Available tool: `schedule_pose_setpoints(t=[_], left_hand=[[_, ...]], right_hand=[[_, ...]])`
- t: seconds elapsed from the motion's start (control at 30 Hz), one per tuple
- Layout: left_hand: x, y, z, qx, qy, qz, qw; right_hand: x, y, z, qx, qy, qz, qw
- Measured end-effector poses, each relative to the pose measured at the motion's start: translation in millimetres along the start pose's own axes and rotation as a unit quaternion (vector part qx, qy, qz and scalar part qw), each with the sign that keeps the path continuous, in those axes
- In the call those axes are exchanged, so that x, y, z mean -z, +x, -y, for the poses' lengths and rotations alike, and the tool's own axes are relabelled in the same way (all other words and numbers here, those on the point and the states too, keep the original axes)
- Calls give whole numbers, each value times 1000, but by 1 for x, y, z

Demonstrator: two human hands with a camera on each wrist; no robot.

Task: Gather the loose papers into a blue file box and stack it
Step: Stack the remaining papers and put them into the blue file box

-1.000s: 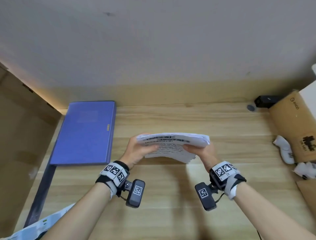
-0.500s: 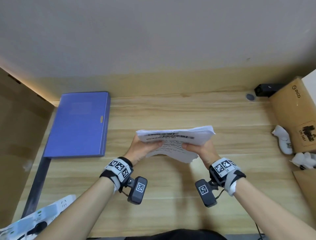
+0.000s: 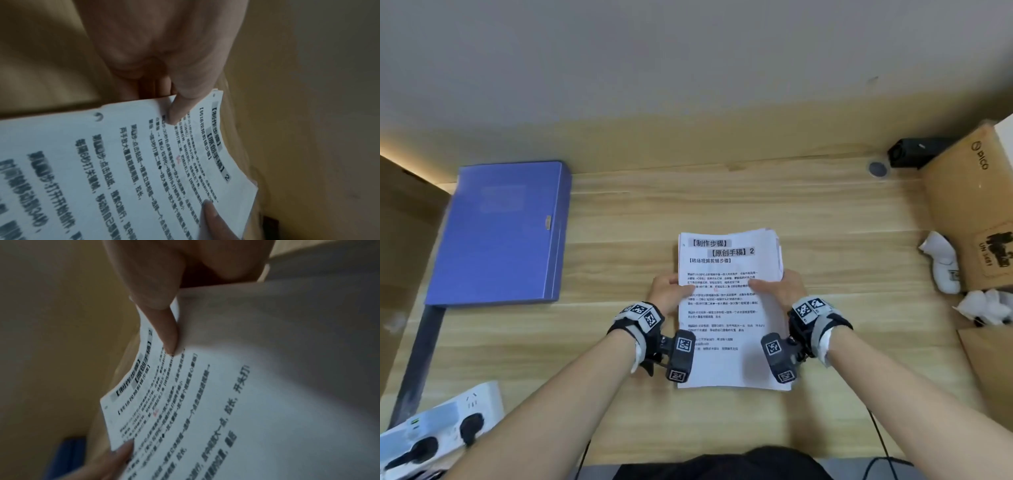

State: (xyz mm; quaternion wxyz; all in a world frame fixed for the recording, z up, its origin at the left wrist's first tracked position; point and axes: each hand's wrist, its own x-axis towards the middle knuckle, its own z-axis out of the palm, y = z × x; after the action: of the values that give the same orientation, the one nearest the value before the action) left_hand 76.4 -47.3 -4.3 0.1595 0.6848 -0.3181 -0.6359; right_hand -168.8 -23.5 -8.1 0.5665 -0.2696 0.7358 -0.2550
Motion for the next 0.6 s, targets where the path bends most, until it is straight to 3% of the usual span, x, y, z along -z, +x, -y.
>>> schedule_pose_setpoints(t=[0.13, 0.37, 0.53, 0.6], left_hand=[[-18, 10, 12, 24, 4, -20, 1000], [-21, 13, 14, 3, 18, -58, 998], [-9, 9, 4, -56, 197, -123, 971], [4, 10, -1, -69, 224, -138, 962]], right_hand=[[3, 10, -13, 19, -118, -58, 991], [-1, 10, -14, 49, -167, -100, 980], [-7, 3, -8, 75, -190, -156, 966], [-14, -3, 0, 85, -206, -182, 958]])
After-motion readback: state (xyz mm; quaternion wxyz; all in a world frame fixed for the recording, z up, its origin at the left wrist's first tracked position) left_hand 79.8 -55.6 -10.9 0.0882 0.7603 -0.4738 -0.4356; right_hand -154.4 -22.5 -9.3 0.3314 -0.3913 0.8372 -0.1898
